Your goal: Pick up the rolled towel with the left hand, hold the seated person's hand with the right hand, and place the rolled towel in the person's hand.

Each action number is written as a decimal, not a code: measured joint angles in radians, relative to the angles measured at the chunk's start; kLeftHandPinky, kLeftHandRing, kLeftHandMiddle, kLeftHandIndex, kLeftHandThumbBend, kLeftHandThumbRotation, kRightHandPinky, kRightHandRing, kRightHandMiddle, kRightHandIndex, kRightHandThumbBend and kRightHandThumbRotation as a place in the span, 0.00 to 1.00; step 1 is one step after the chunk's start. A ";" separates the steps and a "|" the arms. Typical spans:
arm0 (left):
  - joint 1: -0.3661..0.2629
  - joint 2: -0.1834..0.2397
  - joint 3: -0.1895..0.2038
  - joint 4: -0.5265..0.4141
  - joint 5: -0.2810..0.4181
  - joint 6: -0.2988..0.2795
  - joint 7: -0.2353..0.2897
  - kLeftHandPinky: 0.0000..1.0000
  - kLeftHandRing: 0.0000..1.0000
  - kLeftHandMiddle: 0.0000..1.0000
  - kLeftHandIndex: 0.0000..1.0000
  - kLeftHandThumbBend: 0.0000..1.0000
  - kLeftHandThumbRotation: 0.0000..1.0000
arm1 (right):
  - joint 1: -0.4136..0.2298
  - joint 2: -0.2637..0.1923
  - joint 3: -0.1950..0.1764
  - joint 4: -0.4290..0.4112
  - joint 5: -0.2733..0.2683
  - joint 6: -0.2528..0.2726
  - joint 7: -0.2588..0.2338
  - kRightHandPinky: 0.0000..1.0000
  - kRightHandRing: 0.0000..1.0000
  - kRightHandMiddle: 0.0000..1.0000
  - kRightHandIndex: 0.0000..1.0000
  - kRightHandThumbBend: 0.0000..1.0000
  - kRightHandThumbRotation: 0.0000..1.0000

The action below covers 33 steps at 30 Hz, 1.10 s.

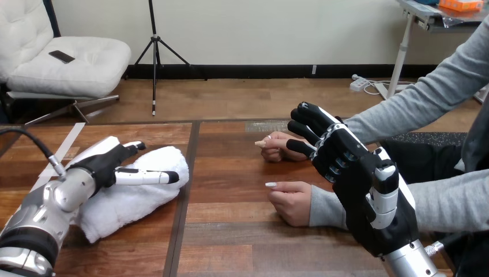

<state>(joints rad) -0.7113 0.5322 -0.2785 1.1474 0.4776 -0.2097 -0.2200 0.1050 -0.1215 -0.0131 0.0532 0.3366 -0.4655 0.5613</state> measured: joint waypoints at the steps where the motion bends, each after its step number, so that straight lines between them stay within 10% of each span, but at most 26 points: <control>1: 0.000 0.000 0.000 -0.004 0.001 0.003 -0.005 0.81 0.96 0.96 0.95 1.00 0.73 | 0.000 0.000 0.000 0.000 0.000 0.000 -0.001 0.87 0.92 0.92 0.89 1.00 1.00; 33: -0.008 -0.001 -0.108 -0.203 0.171 0.249 -0.113 0.81 0.95 0.94 0.93 1.00 0.65 | 0.002 0.000 0.000 -0.006 -0.003 -0.003 -0.016 0.87 0.92 0.92 0.89 1.00 1.00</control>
<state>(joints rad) -0.7192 0.5314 -0.3860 0.9443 0.6484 0.0393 -0.3328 0.1073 -0.1219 -0.0132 0.0474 0.3339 -0.4684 0.5456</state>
